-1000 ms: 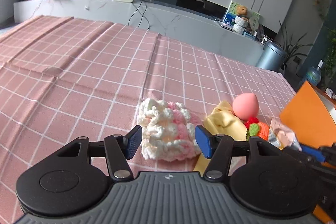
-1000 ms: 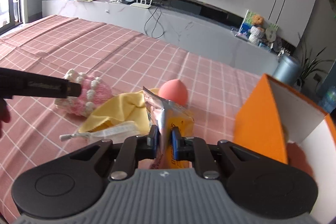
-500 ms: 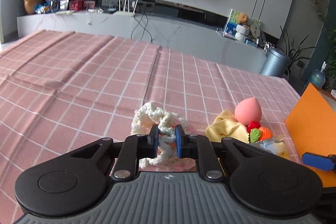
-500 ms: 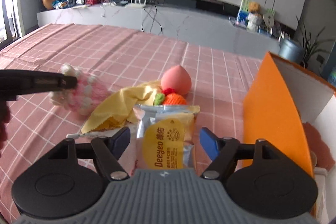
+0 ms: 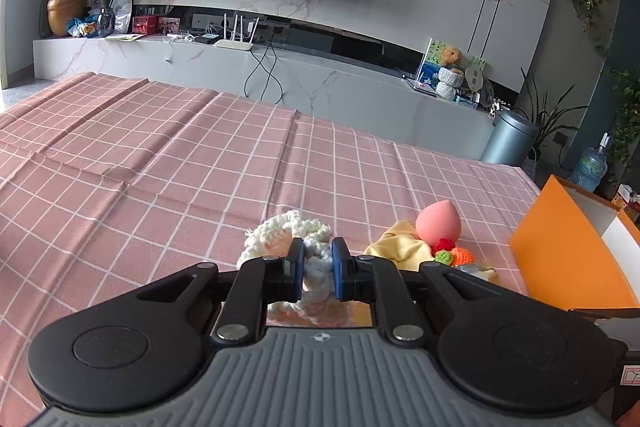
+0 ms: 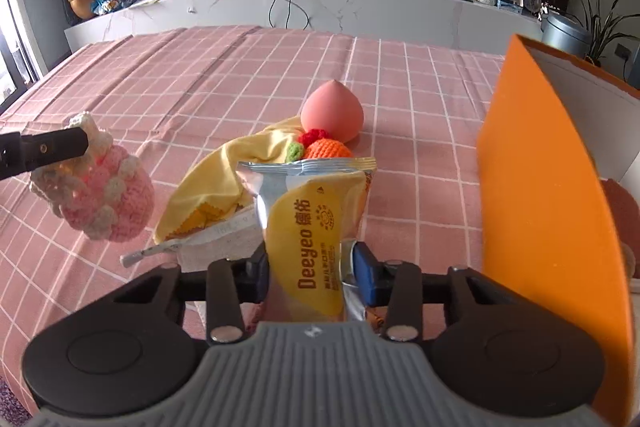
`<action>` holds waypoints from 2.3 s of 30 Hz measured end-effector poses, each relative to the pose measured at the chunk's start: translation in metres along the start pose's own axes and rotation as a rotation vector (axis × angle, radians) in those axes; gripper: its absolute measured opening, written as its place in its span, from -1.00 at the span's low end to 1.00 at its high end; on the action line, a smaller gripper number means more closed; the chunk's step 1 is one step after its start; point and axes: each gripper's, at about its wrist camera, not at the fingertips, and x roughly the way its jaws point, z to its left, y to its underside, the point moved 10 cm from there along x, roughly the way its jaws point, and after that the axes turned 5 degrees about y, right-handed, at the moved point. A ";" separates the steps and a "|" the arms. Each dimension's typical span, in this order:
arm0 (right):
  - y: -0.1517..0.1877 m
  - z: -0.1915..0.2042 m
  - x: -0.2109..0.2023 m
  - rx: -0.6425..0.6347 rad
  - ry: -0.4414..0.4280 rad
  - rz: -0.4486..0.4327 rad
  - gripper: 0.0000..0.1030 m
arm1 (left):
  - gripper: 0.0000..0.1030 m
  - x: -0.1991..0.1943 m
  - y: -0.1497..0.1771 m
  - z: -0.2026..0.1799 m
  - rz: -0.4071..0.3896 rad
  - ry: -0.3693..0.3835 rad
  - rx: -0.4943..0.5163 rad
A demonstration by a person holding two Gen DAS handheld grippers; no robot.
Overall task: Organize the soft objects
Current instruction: 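Lift the snack packet with the right tool while the left tool carries the crocheted pouch over the box, then open both tools to drop the packet and pouch into the box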
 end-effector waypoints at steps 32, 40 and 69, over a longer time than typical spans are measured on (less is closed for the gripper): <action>-0.009 -0.185 -0.165 0.140 0.063 -0.205 -0.23 | -0.70 -0.037 -0.035 -0.256 -0.070 0.429 0.315; -0.011 -0.246 -0.124 0.099 0.134 -0.110 -0.22 | -0.70 0.010 -0.018 -0.302 0.044 0.477 0.397; -0.046 -0.279 -0.026 0.018 0.188 0.038 0.01 | -0.35 0.120 0.011 -0.327 0.225 0.445 0.409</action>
